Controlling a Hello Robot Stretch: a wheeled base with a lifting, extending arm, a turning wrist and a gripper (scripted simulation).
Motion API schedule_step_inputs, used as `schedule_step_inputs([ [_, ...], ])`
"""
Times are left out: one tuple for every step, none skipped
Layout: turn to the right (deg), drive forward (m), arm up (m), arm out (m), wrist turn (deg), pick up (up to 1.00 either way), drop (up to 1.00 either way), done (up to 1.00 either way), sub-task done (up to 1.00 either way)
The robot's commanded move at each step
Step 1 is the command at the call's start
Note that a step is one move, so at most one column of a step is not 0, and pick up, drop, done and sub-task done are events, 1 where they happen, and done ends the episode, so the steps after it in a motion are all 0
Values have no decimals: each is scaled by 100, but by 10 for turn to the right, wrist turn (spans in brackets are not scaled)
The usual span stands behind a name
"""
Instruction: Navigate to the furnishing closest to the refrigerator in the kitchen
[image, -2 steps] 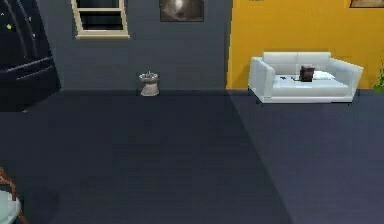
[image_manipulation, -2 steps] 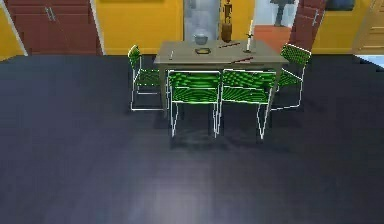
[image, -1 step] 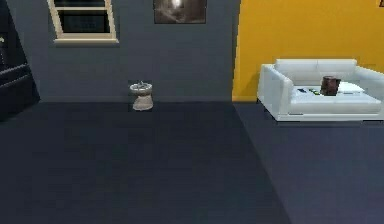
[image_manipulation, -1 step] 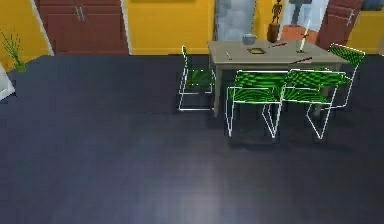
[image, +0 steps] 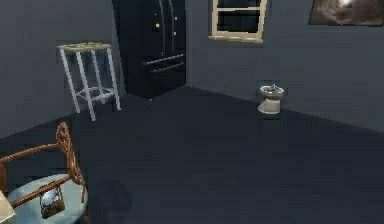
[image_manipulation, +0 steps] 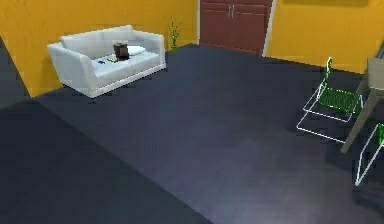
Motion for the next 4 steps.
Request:
schedule_step_inputs([
  [0,85,0,0,0,0,0,0,0],
  [-60,0,0,0,0,0,0,0,0],
  [0,45,0,0,0,0,0,0,0],
  [-450,0,0,0,0,0,0,0,0],
])
